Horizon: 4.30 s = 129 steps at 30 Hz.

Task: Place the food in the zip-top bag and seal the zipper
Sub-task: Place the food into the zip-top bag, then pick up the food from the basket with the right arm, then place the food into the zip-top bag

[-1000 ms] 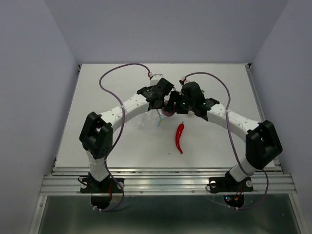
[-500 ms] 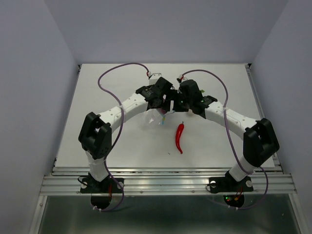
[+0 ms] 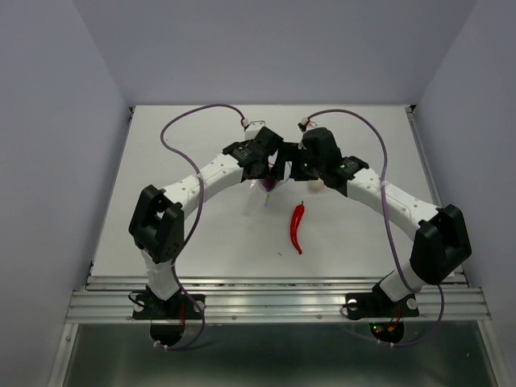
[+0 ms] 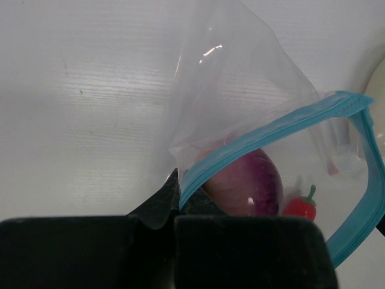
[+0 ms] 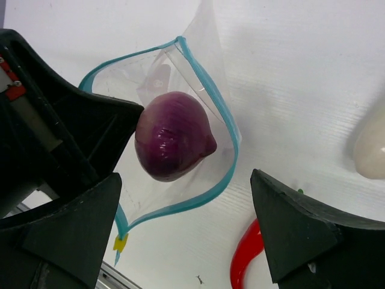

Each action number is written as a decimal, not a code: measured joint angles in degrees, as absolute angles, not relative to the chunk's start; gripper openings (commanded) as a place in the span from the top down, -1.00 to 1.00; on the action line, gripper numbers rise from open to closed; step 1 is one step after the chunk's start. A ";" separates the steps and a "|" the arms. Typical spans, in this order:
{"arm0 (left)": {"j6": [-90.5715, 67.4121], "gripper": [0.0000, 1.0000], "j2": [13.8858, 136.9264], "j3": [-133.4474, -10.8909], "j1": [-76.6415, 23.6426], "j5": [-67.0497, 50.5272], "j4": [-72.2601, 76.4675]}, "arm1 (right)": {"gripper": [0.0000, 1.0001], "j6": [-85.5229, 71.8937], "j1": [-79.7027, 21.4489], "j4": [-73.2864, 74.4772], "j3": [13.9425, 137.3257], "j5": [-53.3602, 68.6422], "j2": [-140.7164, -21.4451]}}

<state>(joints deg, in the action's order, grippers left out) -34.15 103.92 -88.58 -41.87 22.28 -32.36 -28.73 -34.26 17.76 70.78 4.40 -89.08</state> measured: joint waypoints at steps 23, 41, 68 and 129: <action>-33.85 1.00 100.99 -86.15 -41.01 20.91 -30.09 | 0.99 -28.99 -34.11 22.04 72.88 -8.19 -92.36; -34.17 1.00 101.08 -86.15 -40.36 25.08 -32.45 | 0.76 -24.95 -34.59 27.68 77.93 -17.69 -90.78; -33.21 1.00 104.55 -86.39 -39.20 20.97 -30.98 | -1.00 -25.45 -23.57 23.70 79.05 -3.88 -87.48; -35.66 1.00 104.55 -88.33 -39.20 16.45 -29.41 | 0.28 -22.06 -28.67 -15.16 66.89 8.43 -89.34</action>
